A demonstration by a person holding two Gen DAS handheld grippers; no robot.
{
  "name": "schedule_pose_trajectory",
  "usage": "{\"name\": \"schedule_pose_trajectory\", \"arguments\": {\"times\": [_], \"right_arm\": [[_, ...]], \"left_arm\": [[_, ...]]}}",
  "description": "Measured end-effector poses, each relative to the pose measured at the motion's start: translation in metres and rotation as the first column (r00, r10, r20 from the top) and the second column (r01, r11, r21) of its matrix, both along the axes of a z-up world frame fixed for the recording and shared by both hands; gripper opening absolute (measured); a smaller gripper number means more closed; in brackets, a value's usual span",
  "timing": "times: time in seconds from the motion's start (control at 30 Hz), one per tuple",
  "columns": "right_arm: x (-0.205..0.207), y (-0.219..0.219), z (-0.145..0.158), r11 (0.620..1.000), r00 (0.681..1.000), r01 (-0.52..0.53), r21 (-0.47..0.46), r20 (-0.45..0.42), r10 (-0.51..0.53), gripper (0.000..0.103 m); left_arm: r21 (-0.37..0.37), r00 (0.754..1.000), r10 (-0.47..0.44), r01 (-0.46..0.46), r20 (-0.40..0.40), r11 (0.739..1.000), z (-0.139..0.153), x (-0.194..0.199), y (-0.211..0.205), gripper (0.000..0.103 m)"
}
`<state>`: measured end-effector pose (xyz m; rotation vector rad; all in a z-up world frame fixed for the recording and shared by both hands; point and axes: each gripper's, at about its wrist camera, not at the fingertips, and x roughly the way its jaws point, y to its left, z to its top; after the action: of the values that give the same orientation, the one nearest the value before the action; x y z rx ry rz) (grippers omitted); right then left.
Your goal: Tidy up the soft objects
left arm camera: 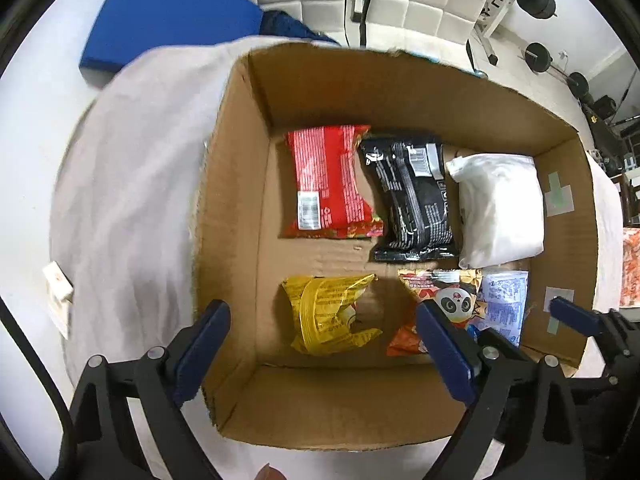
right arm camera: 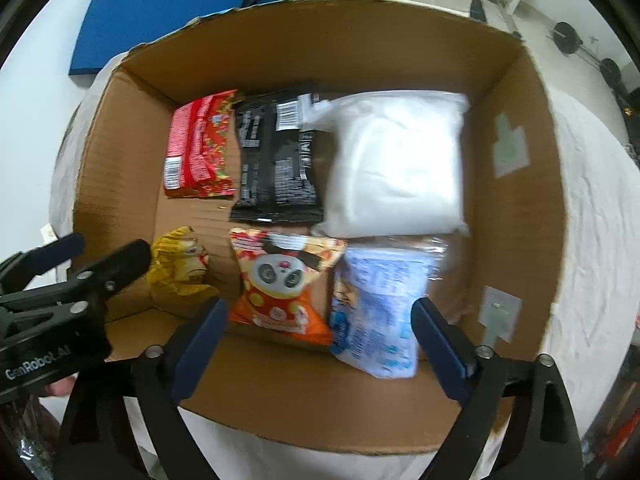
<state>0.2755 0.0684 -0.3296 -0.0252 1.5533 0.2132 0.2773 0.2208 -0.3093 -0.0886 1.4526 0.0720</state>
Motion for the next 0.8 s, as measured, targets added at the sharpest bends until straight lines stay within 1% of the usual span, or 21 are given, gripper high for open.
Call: {"name": "schedule_pose_trajectory", "arguments": {"times": [0.03,0.1,0.17,0.27,0.43,0.5,0.6,0.67,0.73,0.8], "right_arm": [[0.000,-0.003,0.003,1.000,1.000,0.005,-0.016,0.008,-0.005,0.096],[0.000,-0.009,0.007,0.999,1.000,0.014,-0.031,0.016,-0.014,0.103],[0.000,-0.015,0.012,0.999,0.999,0.026,-0.037,0.028,-0.025,0.103],[0.000,-0.024,0.019,0.998,0.998,0.043,-0.053,0.045,-0.041,0.103],[0.000,-0.036,0.029,0.997,0.996,0.063,-0.050,0.060,-0.060,0.103],[-0.002,-0.040,0.036,0.996,0.995,0.069,-0.047,0.070,-0.066,0.103],[-0.009,-0.047,0.055,0.996,0.993,0.074,-0.042,0.095,-0.069,0.103],[-0.018,-0.054,0.075,0.997,0.989,0.079,-0.023,0.128,-0.075,0.103],[-0.027,-0.061,0.097,0.996,0.984,0.086,-0.014,0.160,-0.082,0.103],[-0.040,-0.070,0.124,0.996,0.975,0.094,0.002,0.201,-0.092,0.103]], "left_arm": [[0.002,1.000,-0.002,0.002,0.006,1.000,0.002,0.000,-0.002,0.095],[0.003,1.000,0.000,0.000,0.014,1.000,0.004,-0.001,-0.006,0.096],[0.003,1.000,0.003,-0.003,0.022,1.000,0.005,-0.002,-0.009,0.102],[0.004,0.999,0.010,-0.010,0.038,1.000,0.009,-0.003,-0.013,0.102],[0.017,0.998,0.009,-0.010,0.065,1.000,0.026,-0.007,-0.017,0.102],[0.016,0.996,0.008,-0.010,0.084,1.000,0.038,-0.011,-0.020,0.102],[0.027,0.990,0.009,-0.013,0.138,1.000,0.067,-0.022,-0.026,0.102],[0.035,0.984,0.007,-0.014,0.178,0.999,0.089,-0.031,-0.030,0.102],[0.050,0.972,0.008,-0.020,0.233,0.999,0.117,-0.047,-0.036,0.102],[0.038,0.961,0.014,-0.025,0.275,0.999,0.140,-0.061,-0.040,0.102]]}}
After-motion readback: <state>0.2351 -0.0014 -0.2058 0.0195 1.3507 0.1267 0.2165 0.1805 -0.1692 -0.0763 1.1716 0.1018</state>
